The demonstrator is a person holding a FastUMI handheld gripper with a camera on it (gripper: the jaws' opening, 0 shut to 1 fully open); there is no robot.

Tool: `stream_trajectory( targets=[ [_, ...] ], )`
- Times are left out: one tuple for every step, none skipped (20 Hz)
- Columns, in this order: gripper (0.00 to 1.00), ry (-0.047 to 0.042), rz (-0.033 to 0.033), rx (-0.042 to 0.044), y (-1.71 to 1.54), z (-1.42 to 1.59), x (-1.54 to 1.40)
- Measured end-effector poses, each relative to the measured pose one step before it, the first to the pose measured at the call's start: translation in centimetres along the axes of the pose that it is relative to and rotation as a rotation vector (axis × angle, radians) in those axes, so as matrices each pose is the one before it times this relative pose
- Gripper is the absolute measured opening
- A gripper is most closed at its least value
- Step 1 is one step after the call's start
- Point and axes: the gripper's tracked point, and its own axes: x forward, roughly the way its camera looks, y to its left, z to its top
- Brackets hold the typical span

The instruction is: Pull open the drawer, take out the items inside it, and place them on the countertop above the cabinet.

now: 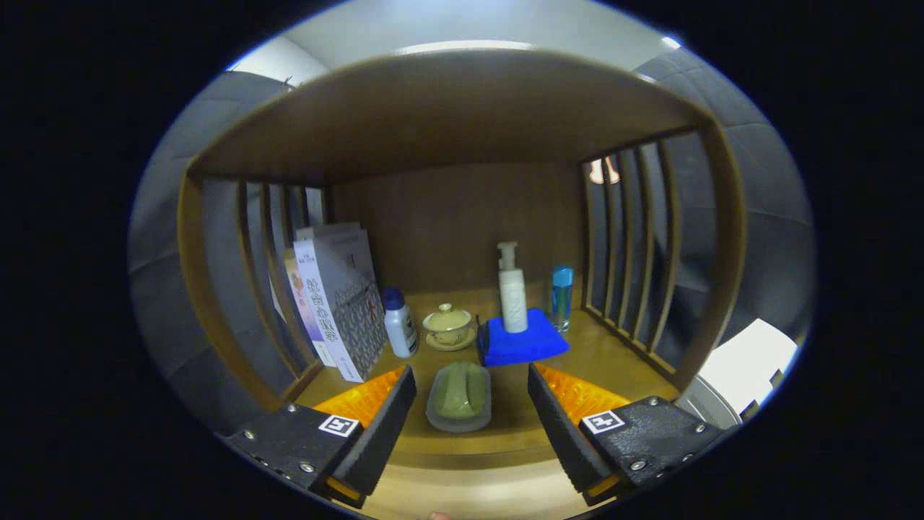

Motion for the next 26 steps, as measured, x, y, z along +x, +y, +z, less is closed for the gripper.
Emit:
stream_trajectory(
  targets=[
    [0.96, -0.02275, -0.00905, -0.00121, -0.63, 0.466, -1.799],
    [0.96, -0.02726, -0.00741, -0.00238, -0.455, 0.502, -1.631],
    [0.96, -0.0223, -0.00489, 0.00219, -0.334, 0.361, -1.634],
    [0.96, -0.02815, 0.00651, 0.00042, -0.02, 0.425, -1.644],
    [0.96, -0.02431, 0.01138, -0.00106, 0.113, 0.269, -1.644],
    [0.96, -0.02229, 0.01523, -0.00166, 0.253, 0.193, -1.714],
    [0.96, -0.0237, 0.02184, -0.0041, 0.527, 0.182, -1.512],
    [0.95, -0.02442, 0.01839, -0.00534, 0.561, 0.088, -1.557],
    [0.95, -0.019, 0.01721, -0.00322, 0.57, -0.2, -1.54],
    [0.95, -0.01349, 0.02102, -0.00649, 0.679, -0.342, -1.55],
    [0.95, -0.00945, 0.02186, -0.013, 0.741, -0.563, -1.433],
    [0.95, -0.00618, 0.01749, -0.01689, 0.673, -0.669, -1.385],
    [0.95, -0.00759, 0.0197, -0.01306, 0.806, -0.853, -1.295],
    [0.95, -0.01108, 0.0359, -0.00057, 1.272, -0.717, -1.125],
    [0.95, -0.00912, 0.03573, 0.00678, 1.463, -0.74, -1.133],
    [0.95, -0.00458, 0.0304, 0.00334, 1.166, -0.948, -0.951],
    [0.95, 0.00273, 0.01147, -0.00447, 0.605, -1.03, -1.152],
    [0.95, 0.00373, -0.00492, -0.00725, 0.131, -1.194, -1.015],
    [0.96, -0.00025, -0.00356, -0.01011, 0.081, -0.978, -0.896],
    [0.96, 0.0076, -0.01005, -0.00633, 0.002, -1.051, -0.74],
    [0.96, 0.00834, -0.01212, -0.00093, -0.185, -1.251, -0.834],
    [0.96, 0.00584, -0.0064, 0.00022, -0.175, -1.194, -0.494],
    [0.96, 0.00608, -0.00742, -0.00047, -0.209, -1.121, -0.278],
    [0.96, 0.00829, -0.00919, 0.00034, -0.405, -1.187, -0.194],
    [0.96, 0.01023, -0.00658, 0.00577, -0.305, -1.3, -0.09],
    [0.96, 0.0121, -0.01312, 0.00611, -0.533, -1.184, 0.145]
  ],
)
